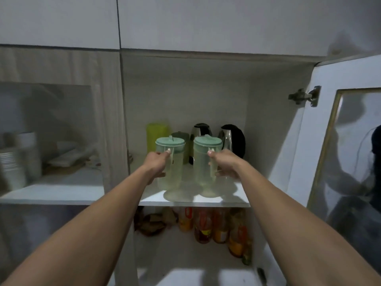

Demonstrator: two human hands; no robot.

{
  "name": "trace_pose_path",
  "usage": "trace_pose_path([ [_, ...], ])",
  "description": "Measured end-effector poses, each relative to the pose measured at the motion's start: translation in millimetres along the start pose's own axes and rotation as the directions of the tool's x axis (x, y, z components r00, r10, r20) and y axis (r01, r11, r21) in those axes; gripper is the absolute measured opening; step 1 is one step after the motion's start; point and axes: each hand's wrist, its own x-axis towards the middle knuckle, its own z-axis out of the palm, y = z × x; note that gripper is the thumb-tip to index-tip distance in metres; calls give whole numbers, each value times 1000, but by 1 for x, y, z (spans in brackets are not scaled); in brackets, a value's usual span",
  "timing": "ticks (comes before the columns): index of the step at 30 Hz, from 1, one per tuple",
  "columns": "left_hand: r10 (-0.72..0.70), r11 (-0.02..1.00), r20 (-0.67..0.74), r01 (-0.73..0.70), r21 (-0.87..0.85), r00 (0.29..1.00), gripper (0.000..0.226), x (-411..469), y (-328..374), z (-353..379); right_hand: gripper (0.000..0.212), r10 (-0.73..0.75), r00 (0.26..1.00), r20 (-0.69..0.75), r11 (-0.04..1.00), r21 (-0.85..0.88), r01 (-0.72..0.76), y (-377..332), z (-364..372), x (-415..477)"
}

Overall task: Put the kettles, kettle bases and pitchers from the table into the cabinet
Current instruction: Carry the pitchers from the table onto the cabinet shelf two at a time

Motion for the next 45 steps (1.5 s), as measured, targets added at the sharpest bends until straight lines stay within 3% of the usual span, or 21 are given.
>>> trace_pose_path([
  [8,-59,998,-212,58,-11,976,32,92,-24,18,48,4,998,69,996,-91,3,8,29,118],
  [11,-93,995,-231,101,22,968,42,126,-40,15,43,24,993,115,997,-79,-15,17,39,153],
  [19,-118,988,-227,138,75,967,43,182,-66,-2,24,15,988,154,1000,-3,-15,18,67,196],
  [27,-143,980,-245,172,100,959,41,190,-51,1,44,-9,985,171,998,-62,20,21,78,229],
  [32,-141,966,-301,197,167,943,48,189,-50,2,63,-24,993,114,970,-237,51,12,76,214],
  [35,-91,941,-365,200,273,927,52,182,-43,0,68,-73,995,70,911,-402,95,7,68,205],
  [38,24,886,-378,156,437,925,54,173,-37,-4,58,-138,990,6,872,-473,125,-1,57,193],
  [42,171,795,-264,25,605,949,50,137,-20,-5,47,-216,974,-70,804,-579,136,-15,50,153],
  [45,241,748,-176,-67,661,954,50,99,-8,-12,54,-291,954,-76,751,-636,179,-33,57,114],
])
